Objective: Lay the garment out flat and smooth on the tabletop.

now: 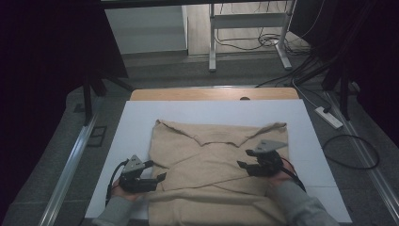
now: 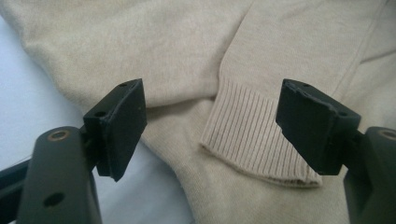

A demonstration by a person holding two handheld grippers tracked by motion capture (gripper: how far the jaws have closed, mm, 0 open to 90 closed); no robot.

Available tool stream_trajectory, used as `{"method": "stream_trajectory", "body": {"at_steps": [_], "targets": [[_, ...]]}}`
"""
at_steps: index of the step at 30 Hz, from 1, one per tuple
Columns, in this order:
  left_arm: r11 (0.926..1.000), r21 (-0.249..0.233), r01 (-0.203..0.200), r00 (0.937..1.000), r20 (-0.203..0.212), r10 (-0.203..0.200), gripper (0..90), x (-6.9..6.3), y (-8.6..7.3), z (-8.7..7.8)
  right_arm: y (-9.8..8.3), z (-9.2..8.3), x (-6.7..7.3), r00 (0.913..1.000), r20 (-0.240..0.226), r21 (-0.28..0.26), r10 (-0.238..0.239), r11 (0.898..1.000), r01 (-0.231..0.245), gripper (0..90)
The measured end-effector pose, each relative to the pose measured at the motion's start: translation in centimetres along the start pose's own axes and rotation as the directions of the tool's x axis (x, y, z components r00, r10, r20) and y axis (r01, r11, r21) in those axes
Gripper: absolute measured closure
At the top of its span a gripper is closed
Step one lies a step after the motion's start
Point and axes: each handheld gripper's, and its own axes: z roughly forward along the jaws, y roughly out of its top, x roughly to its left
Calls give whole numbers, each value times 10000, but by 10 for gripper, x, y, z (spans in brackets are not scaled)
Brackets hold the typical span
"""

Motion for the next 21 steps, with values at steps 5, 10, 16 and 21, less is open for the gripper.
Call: {"method": "stream_trajectory", "body": {"at_steps": [5,10,16,21], "targets": [[9999,114,-51,10000,-3,51,235,2,-3,1,29,50,-10,9998,-151,501,-165,9986,172,407],[10000,89,-19,10000,-38,19,235,4,-5,0,55,87,-5,9975,-520,643,-481,9966,514,405],[10000,69,-9,10000,-16,9,234,5,-6,0,79,126,11,9915,-800,964,-1030,9892,1106,413],[10000,64,-45,10000,22,45,234,5,-7,0,80,150,8,9907,-555,1606,-1243,9782,1317,655]]}}
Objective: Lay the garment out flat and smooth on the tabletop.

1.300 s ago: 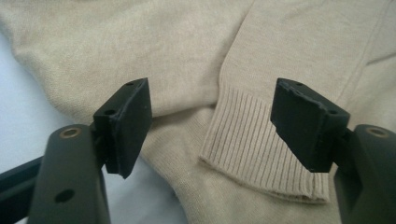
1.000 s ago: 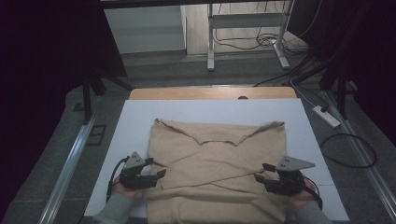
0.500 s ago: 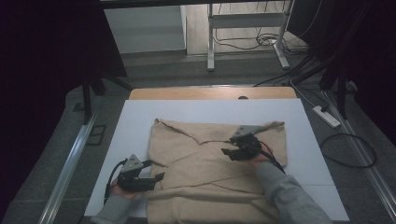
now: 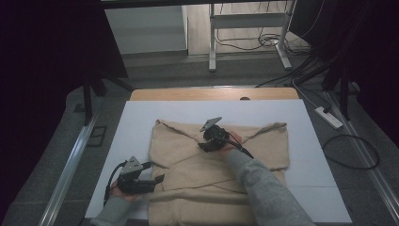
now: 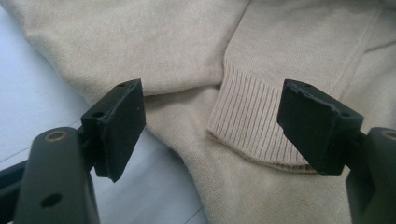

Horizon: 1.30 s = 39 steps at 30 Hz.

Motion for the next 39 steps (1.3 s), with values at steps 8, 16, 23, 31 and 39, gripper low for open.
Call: {"method": "stream_trajectory", "body": {"at_steps": [8,16,23,31,39], "targets": [[10000,43,30,10000,-34,-30,234,3,-2,0,39,0,-66,9773,1701,-1651,1260,9814,-978,718],[9999,-6,152,9999,-42,-152,235,5,-4,-1,42,-34,-80,9585,1950,-2197,2078,9617,-1638,478],[9999,82,-60,10000,-15,60,234,1,-1,2,-16,-72,-73,9630,1916,-1646,1894,9735,-1587,440],[9998,193,-35,10000,1,35,234,1,1,6,-60,-84,-97,9394,2113,-1138,2698,9614,-2505,417],[9997,244,-43,10000,33,42,234,2,-1,5,-65,-57,-97,9380,1767,-572,2982,9545,-2927,465]]}}
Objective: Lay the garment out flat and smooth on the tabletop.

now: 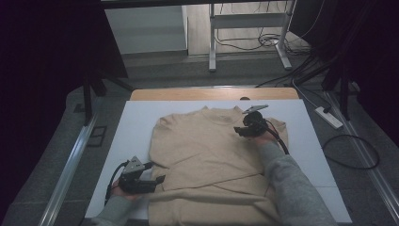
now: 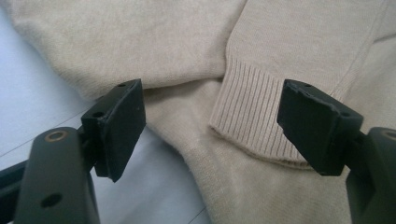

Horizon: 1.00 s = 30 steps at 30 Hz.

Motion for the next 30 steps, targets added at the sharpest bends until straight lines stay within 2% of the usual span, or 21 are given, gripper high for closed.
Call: {"method": "stream_trajectory", "body": {"at_steps": [1,3,4,5,6,8,11,12,13,15,19,21,24,27,30], "targets": [[10000,-11,13,10000,-13,-13,234,0,0,-1,-1,3,2,10000,-21,102,-2,9999,2,465],[10000,-38,41,10000,-7,-41,233,0,0,-1,-1,3,8,9992,-401,54,-13,10000,15,466],[10000,-46,40,10000,-6,-40,233,0,0,-1,-1,3,8,9992,-401,54,-13,10000,15,466],[10000,-49,48,10000,-19,-48,232,0,0,-1,0,-1,16,9974,-720,-87,-82,9999,76,465],[10000,-52,60,10000,-30,-60,232,0,0,-1,0,-1,16,9974,-720,-87,-82,9999,76,465],[10000,-47,40,10000,-48,-40,231,0,0,-1,2,-6,28,9943,-1005,-291,-363,9990,335,463],[9999,-99,98,9999,-99,-99,228,1,0,-2,1,-15,52,9832,-1670,-535,-736,9964,655,460],[9999,-96,126,9998,-118,-127,226,1,0,-2,-1,-21,71,9717,-2083,-709,-1111,9926,983,458],[9998,-110,177,9998,-127,-178,226,2,0,-2,-1,-21,71,9717,-2083,-709,-1111,9926,983,458],[9996,-137,252,9996,-142,-254,224,3,0,-3,-2,-27,92,9583,-2415,-904,-1530,9867,1348,456],[9992,-205,339,9992,-190,-343,223,5,0,-4,-4,-32,133,9222,-3130,-1076,-2273,9732,2034,448],[9993,-194,331,9992,-210,-335,223,5,0,-4,-6,-33,154,9005,-3472,-1143,-2620,9648,2367,447],[9993,-185,329,9992,-230,-333,223,6,0,-4,-10,-32,186,8641,-3973,-1188,-3091,9510,2855,447],[9990,-202,387,9989,-266,-392,223,6,0,-3,-12,-27,215,8237,-4368,-1271,-3614,9313,3413,447],[9992,-183,354,9990,-254,-358,223,6,0,-3,-14,-21,235,7926,-4580,-1366,-4024,9129,3845,447]]}}
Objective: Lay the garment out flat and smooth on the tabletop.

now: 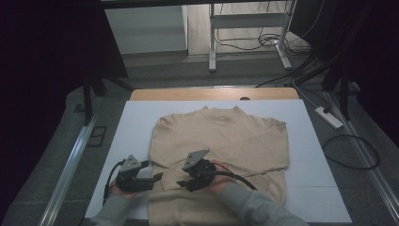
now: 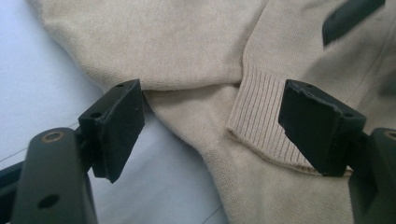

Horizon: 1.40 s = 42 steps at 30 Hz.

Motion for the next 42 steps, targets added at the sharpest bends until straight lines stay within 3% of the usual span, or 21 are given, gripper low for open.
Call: {"method": "stream_trajectory", "body": {"at_steps": [1,4,9,11,13,14,17,18,24,26,34,36,42], "targets": [[10000,26,-29,10000,7,29,223,0,0,0,2,8,6,9997,-260,1,-24,10000,24,447],[10000,7,28,10000,26,-28,223,1,0,0,4,17,13,9985,-472,80,-267,9996,271,447],[10000,34,-3,10000,33,3,223,1,0,1,7,25,20,9970,-441,365,-639,9972,655,448],[10000,48,-16,10000,27,16,222,0,0,1,6,29,21,9973,-379,467,-632,9968,650,507],[10000,42,-18,10000,26,18,222,0,0,1,5,31,21,9978,-410,559,-521,9970,544,618],[10000,36,-21,10000,21,21,223,1,0,1,4,31,21,9984,-416,567,-380,9976,404,719],[10000,35,11,10000,10,-11,222,1,-1,1,4,29,19,9992,-371,484,-173,9986,191,797],[10000,36,11,10000,7,-11,223,1,-1,1,3,25,14,9992,-367,209,134,9997,-127,824],[10000,66,11,10000,15,-11,222,1,-1,1,-2,13,6,9962,-425,-212,760,9968,-769,831],[10000,61,13,10000,9,-14,222,1,-1,1,-5,7,4,9963,41,-446,860,9953,-858,831],[9999,122,19,10000,4,-19,219,0,-1,2,-26,-26,-20,9757,999,-1055,1949,9772,-1843,833],[9999,115,8,10000,-11,-8,219,0,-1,2,-29,-29,-22,9735,1071,-1091,2020,9756,-1904,833],[9999,104,55,10000,-22,-55,217,0,-1,2,-46,-47,-33,9541,1412,-1388,2640,9595,-2450,834]]}}
